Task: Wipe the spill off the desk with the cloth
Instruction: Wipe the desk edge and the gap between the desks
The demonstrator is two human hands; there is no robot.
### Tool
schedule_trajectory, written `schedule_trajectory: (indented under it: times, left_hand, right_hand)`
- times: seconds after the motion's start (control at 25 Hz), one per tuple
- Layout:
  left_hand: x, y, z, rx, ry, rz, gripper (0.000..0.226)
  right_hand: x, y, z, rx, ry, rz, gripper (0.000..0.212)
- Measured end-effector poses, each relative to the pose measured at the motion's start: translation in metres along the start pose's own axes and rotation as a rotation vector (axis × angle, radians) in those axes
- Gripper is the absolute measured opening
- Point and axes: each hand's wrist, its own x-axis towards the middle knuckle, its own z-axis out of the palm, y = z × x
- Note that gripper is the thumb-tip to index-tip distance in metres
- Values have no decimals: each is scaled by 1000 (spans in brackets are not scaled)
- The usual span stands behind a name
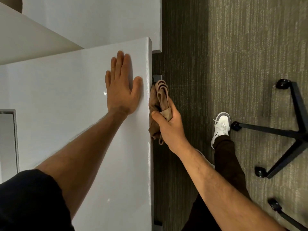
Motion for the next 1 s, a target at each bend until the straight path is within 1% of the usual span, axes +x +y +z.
schedule_trajectory:
  times: [0.2, 0.32, 0.36, 0.48, 0.52, 0.6, 0.68, 0.76, 0.92, 1.0]
  left_hand:
    - [1, 1, -1, 8, 14, 4, 71]
    - [-1, 2, -2, 0, 7, -5, 70]
    - [-2, 3, -2, -1, 5, -4, 70]
    - [-1, 4, -4, 0, 6, -1, 70]
    - [0, 3, -4, 5, 8, -4, 70]
    - [1, 3, -3, 6, 7, -2, 70]
    - [1, 3, -3, 2, 4, -3, 70]
    - [0, 4, -3, 1, 2, -2, 70]
    - [-2, 4, -3, -3, -3, -4, 70]
    - [-4, 6, -4, -12, -11, -3, 71]
  right_hand:
    - [-28, 27, -9, -56, -28, 19, 61]
    - [-59, 43, -13, -72, -11, 53, 57]
    - [-68, 47, -17, -46, 32, 81, 53]
    - [-94, 63, -30, 152, 314, 217, 41]
    - [-104, 67, -30, 155, 362, 247, 41]
    - [-129, 76, -19, 98, 315, 301, 40]
    - [-148, 84, 1, 57, 193, 321, 44]
    - [-156, 86, 17, -17, 112, 265, 53]
    - [-147, 80, 24, -136, 56, 186, 81]
    - [-135, 75, 23, -207, 74, 175, 84]
